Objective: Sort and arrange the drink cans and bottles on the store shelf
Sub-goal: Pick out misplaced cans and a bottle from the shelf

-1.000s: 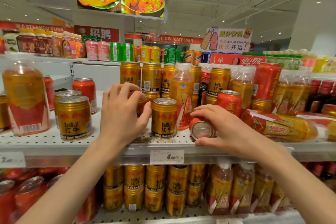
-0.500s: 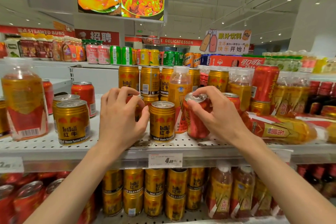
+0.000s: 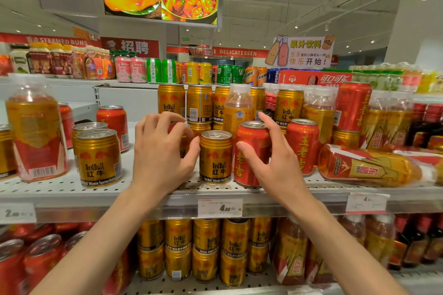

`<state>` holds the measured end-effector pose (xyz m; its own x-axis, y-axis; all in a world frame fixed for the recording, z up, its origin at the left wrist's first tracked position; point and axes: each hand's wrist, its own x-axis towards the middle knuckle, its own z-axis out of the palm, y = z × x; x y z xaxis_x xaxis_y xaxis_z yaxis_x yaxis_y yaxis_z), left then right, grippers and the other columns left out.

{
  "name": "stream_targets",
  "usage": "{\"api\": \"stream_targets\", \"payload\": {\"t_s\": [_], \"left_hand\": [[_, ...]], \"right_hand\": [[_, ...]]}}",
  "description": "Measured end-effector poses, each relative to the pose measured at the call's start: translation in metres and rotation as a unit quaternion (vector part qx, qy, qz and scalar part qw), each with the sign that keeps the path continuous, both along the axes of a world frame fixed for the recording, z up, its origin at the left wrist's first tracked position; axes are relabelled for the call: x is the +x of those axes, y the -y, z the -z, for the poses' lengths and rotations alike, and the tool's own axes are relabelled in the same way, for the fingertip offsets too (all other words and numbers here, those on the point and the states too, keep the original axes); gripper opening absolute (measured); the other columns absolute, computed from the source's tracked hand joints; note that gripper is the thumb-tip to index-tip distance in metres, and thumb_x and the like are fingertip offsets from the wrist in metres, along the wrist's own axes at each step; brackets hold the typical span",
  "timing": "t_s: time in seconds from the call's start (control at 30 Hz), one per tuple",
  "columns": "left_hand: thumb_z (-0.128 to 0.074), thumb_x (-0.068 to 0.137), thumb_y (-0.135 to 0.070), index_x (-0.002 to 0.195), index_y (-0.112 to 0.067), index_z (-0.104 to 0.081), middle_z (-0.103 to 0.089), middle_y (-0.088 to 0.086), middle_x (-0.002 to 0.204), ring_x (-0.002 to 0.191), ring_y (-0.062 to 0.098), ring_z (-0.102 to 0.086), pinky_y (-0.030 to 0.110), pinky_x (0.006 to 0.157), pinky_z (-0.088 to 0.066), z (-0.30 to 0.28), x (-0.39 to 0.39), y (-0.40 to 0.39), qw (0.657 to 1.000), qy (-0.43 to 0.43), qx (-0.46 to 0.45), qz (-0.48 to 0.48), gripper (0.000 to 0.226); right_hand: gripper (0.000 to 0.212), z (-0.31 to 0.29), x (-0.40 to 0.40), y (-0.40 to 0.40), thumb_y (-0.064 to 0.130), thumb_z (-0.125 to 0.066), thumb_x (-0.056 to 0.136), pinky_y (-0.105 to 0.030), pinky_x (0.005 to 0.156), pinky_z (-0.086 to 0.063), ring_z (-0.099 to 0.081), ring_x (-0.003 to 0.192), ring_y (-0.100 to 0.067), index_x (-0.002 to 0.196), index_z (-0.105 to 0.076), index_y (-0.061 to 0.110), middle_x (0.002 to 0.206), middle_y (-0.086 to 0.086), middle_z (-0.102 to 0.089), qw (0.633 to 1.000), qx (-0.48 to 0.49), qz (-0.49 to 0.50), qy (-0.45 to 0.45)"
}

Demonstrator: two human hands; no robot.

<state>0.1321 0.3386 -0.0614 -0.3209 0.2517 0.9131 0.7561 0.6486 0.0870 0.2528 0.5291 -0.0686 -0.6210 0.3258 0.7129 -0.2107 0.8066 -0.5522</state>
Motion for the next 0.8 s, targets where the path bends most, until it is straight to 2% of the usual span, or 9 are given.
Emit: {"api": "stream_targets", "payload": {"t_s": [0.1,0.2,0.27,0.37,0.5,0.57,0.63,0.7,0.8], "left_hand": [[-0.061,0.088,-0.040,0.092,-0.016,-0.071,-0.065,0.003,0.110,0.105,0.025,-0.051,0.037,0.092,-0.031,0.000,0.000,0.002,1.000,-0.001,-0.001,0.011,0.026],[-0.057,0.089,-0.042,0.104,-0.017,-0.070,-0.065,0.002,0.117,0.111,0.021,-0.050,0.029,0.096,-0.028,-0.004,0.001,0.008,0.998,0.025,-0.003,0.049,0.032],[-0.055,0.090,-0.043,0.115,-0.017,-0.067,-0.063,0.002,0.128,0.121,0.020,-0.049,0.025,0.102,-0.026,-0.005,0.004,0.014,0.995,0.053,0.002,0.082,0.038],[-0.058,0.091,-0.040,0.127,-0.016,-0.062,-0.055,0.002,0.140,0.132,0.020,-0.044,0.029,0.111,-0.030,0.000,0.016,0.027,0.990,0.076,0.031,0.112,0.043],[-0.063,0.091,-0.035,0.137,-0.016,-0.056,-0.050,0.001,0.146,0.139,0.015,-0.041,0.026,0.118,-0.029,0.021,0.038,0.041,0.980,0.107,0.075,0.153,0.050],[-0.065,0.091,-0.034,0.142,-0.018,-0.051,-0.050,-0.001,0.145,0.137,0.012,-0.044,0.026,0.117,-0.033,0.033,0.050,0.046,0.969,0.136,0.104,0.178,0.054],[-0.065,0.092,-0.032,0.142,-0.022,-0.048,-0.054,-0.004,0.137,0.128,0.008,-0.052,0.023,0.108,-0.042,0.049,0.063,0.050,0.951,0.182,0.130,0.213,0.054],[-0.065,0.093,-0.032,0.139,-0.029,-0.049,-0.059,-0.010,0.128,0.114,0.005,-0.061,0.016,0.096,-0.047,0.067,0.076,0.053,0.928,0.233,0.153,0.247,0.048],[-0.067,0.092,-0.030,0.133,-0.036,-0.053,-0.066,-0.017,0.118,0.104,0.006,-0.067,0.015,0.087,-0.050,0.099,0.093,0.052,0.883,0.331,0.180,0.280,0.044]], "right_hand": [[0.076,-0.002,0.003,0.002,0.056,-0.058,0.093,-0.013,0.094,-0.036,-0.043,0.120,0.006,0.156,-0.020,0.041,0.153,0.012,-0.043,1.000,0.000,0.007,0.013],[0.086,-0.002,0.009,0.004,0.058,-0.060,0.092,-0.029,0.111,-0.036,-0.038,0.141,-0.006,0.159,-0.010,0.042,0.162,0.012,-0.032,0.999,-0.006,0.012,0.043],[0.091,0.002,0.016,0.006,0.059,-0.062,0.090,-0.040,0.117,-0.037,-0.034,0.146,-0.010,0.159,-0.005,0.043,0.164,0.013,-0.028,0.998,-0.031,0.003,0.057],[0.090,0.012,0.032,0.011,0.059,-0.063,0.089,-0.038,0.114,-0.040,-0.041,0.139,-0.003,0.158,-0.008,0.047,0.162,0.016,-0.031,0.994,-0.074,-0.009,0.074],[0.067,0.032,0.058,0.025,0.054,-0.066,0.088,-0.031,0.107,-0.047,-0.054,0.128,0.002,0.148,-0.037,0.047,0.147,0.023,-0.046,0.988,-0.144,-0.025,0.054],[0.053,0.043,0.070,0.035,0.047,-0.067,0.088,-0.019,0.099,-0.050,-0.058,0.120,0.006,0.139,-0.050,0.042,0.135,0.022,-0.058,0.986,-0.166,-0.026,0.020],[0.045,0.058,0.080,0.044,0.036,-0.068,0.090,-0.014,0.086,-0.054,-0.064,0.108,0.004,0.133,-0.056,0.036,0.121,0.020,-0.065,0.977,-0.209,-0.035,0.002],[0.042,0.075,0.087,0.049,0.037,-0.067,0.087,-0.026,0.083,-0.059,-0.070,0.098,-0.006,0.129,-0.058,0.034,0.111,0.016,-0.069,0.968,-0.244,-0.042,0.026],[0.034,0.107,0.095,0.044,0.036,-0.066,0.088,-0.044,0.082,-0.060,-0.072,0.088,-0.015,0.122,-0.062,0.033,0.103,0.015,-0.071,0.956,-0.276,-0.026,0.100]]}}
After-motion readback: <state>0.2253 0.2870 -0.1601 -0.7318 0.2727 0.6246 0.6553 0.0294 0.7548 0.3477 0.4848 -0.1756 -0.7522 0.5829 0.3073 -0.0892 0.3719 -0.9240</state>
